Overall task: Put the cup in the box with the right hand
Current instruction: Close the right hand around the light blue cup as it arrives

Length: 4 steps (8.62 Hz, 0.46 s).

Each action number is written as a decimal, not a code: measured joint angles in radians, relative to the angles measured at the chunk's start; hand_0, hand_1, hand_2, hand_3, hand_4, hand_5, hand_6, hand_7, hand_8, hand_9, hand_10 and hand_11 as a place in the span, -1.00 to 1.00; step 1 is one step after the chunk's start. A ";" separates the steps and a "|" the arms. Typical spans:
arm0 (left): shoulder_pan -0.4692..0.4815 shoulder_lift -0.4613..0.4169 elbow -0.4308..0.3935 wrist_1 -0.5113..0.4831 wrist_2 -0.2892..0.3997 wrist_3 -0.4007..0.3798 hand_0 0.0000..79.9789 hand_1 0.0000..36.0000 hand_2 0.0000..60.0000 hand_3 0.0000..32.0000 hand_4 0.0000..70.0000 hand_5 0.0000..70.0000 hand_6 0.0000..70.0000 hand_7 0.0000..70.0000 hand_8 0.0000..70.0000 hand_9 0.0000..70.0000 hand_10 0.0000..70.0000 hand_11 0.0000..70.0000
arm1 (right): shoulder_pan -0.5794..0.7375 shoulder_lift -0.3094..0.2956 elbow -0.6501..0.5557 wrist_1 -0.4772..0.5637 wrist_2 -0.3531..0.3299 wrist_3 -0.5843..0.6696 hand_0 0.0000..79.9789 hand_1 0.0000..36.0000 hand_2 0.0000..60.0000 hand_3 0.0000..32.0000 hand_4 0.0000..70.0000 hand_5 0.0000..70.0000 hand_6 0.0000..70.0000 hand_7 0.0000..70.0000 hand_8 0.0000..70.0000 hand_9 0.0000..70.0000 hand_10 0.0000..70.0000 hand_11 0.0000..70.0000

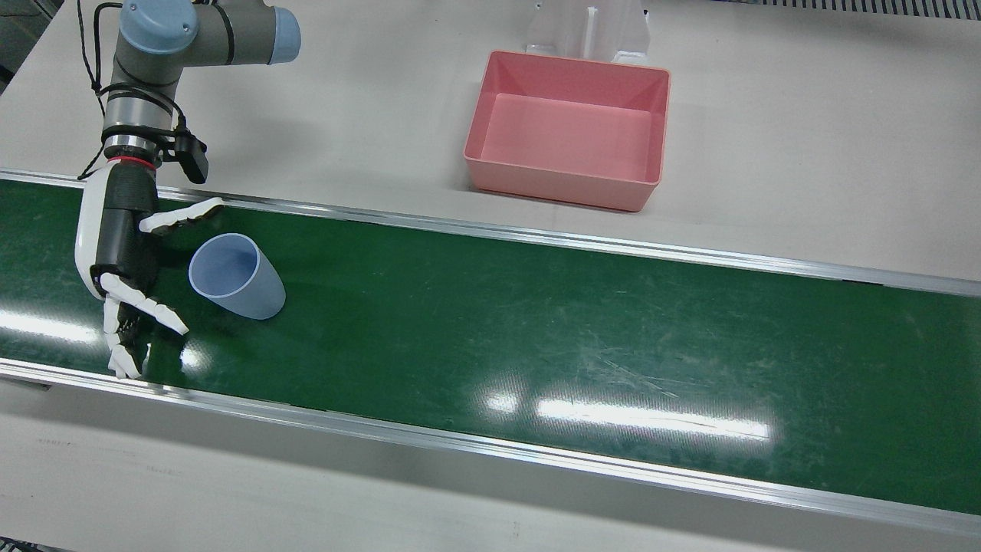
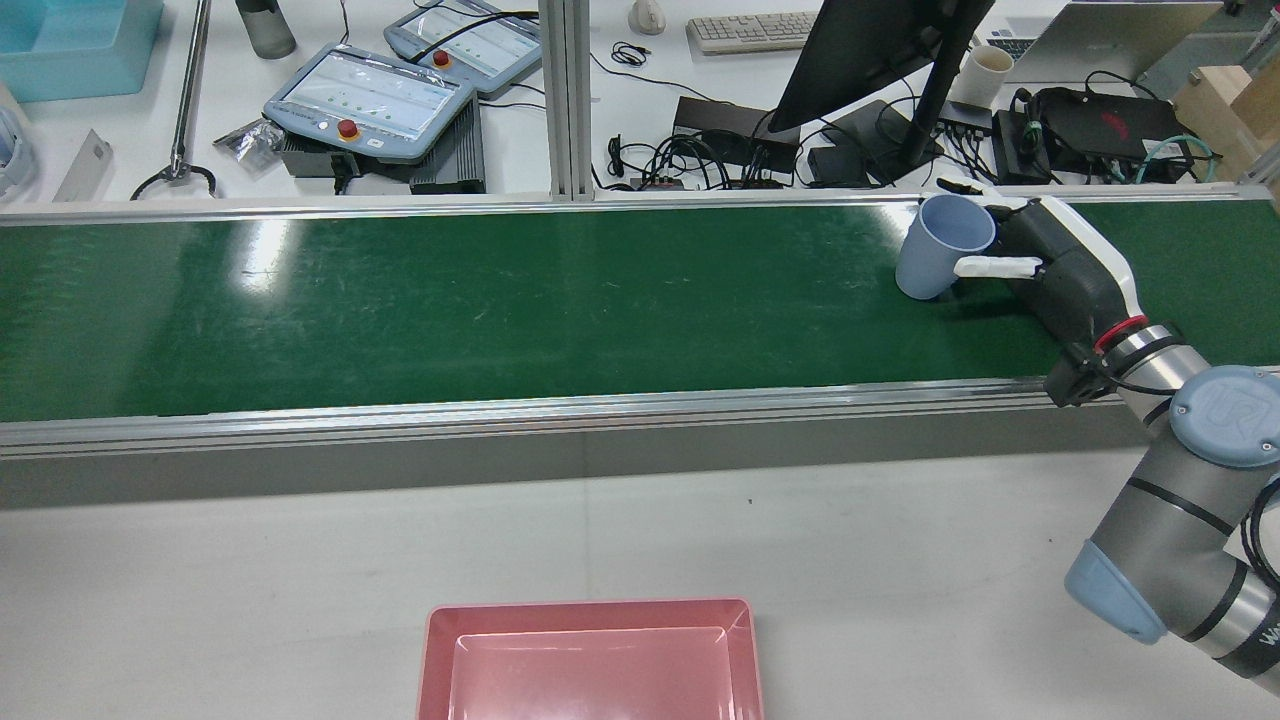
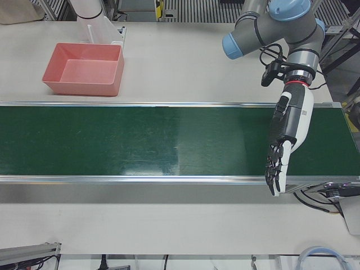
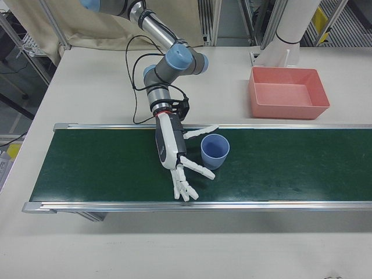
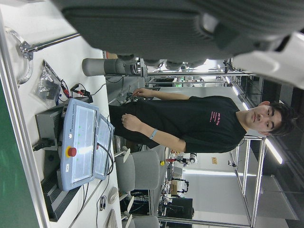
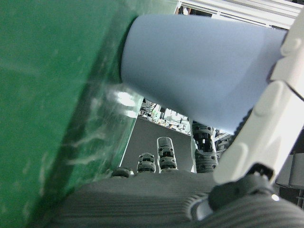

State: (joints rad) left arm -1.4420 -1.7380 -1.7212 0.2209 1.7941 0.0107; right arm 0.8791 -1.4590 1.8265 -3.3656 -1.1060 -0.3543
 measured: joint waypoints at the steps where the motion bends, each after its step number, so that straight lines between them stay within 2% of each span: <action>1: 0.000 0.000 0.000 0.000 0.000 0.000 -1.00 -1.00 -1.00 -1.00 -1.00 -1.00 -1.00 -1.00 -1.00 -1.00 -1.00 -1.00 | 0.000 0.004 -0.001 0.000 0.000 0.000 0.13 -0.73 -0.83 -1.00 -0.22 -0.95 -0.87 -0.39 -0.92 -0.73 -0.99 -0.96; 2: 0.000 0.000 0.000 0.000 -0.001 0.000 -1.00 -1.00 -1.00 -1.00 -1.00 -1.00 -1.00 -1.00 -1.00 -1.00 -1.00 -1.00 | 0.000 0.007 -0.002 0.000 0.000 0.001 0.05 -0.54 -0.42 -1.00 -0.36 -0.95 -0.82 -0.08 -0.94 -0.72 -0.98 -0.95; 3: 0.000 0.000 0.000 0.000 0.000 0.000 -1.00 -1.00 -1.00 -1.00 -1.00 -1.00 -1.00 -1.00 -1.00 -1.00 -1.00 -1.00 | -0.001 0.010 -0.005 0.000 0.001 0.003 0.10 0.87 1.00 -1.00 0.70 -0.80 -0.47 1.00 -0.51 0.05 -0.72 -0.55; 4: 0.000 0.000 0.000 0.000 0.000 0.000 -1.00 -1.00 -1.00 -1.00 -1.00 -1.00 -1.00 -1.00 -1.00 -1.00 -1.00 -1.00 | -0.001 0.012 -0.009 -0.001 0.001 0.002 0.22 1.00 1.00 -1.00 1.00 -0.62 0.05 1.00 0.44 1.00 -0.01 0.43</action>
State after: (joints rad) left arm -1.4419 -1.7380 -1.7211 0.2209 1.7938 0.0107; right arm 0.8779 -1.4466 1.8177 -3.3661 -1.1052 -0.3525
